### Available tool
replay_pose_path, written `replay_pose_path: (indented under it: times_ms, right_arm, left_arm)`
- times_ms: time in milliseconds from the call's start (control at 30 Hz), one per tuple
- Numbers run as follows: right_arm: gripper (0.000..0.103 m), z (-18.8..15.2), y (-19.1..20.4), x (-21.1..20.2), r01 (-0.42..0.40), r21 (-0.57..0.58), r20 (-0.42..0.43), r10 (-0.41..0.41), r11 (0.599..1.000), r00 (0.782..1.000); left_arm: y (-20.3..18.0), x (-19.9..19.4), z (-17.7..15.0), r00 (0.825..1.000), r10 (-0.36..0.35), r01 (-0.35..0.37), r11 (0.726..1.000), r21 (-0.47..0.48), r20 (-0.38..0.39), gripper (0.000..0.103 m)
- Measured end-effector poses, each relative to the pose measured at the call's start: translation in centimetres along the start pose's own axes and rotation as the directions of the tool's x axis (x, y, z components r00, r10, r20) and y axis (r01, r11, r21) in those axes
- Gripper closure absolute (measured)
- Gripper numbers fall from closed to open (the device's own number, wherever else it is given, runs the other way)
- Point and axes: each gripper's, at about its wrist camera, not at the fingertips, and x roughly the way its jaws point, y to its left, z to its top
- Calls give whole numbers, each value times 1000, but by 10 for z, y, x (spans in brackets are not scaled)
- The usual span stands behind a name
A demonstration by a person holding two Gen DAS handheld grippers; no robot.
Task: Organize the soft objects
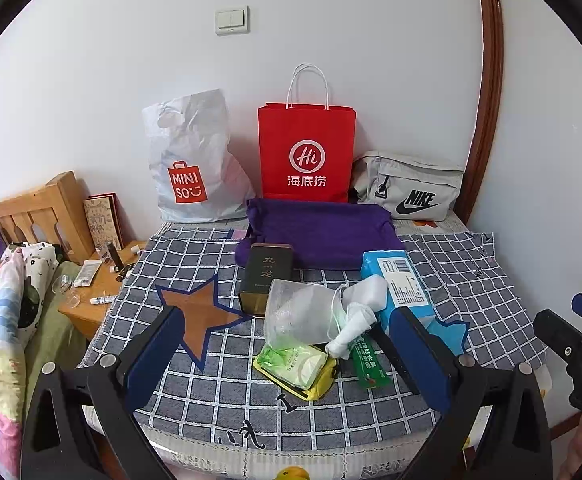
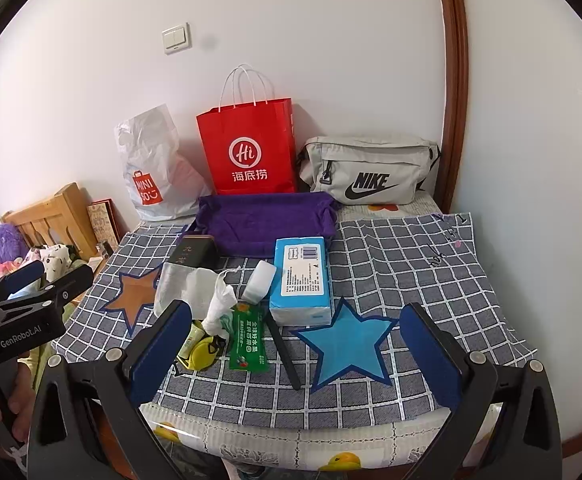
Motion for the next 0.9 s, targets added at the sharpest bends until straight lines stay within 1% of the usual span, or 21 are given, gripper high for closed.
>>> replay_pose_path:
  times_ms: [900]
  right_arm:
    - [1,-1,2,-6,1,-4,12,-1,1000,1000]
  left_arm:
    - [-2,-3,2,1000,2,-2,1000,3,4,0]
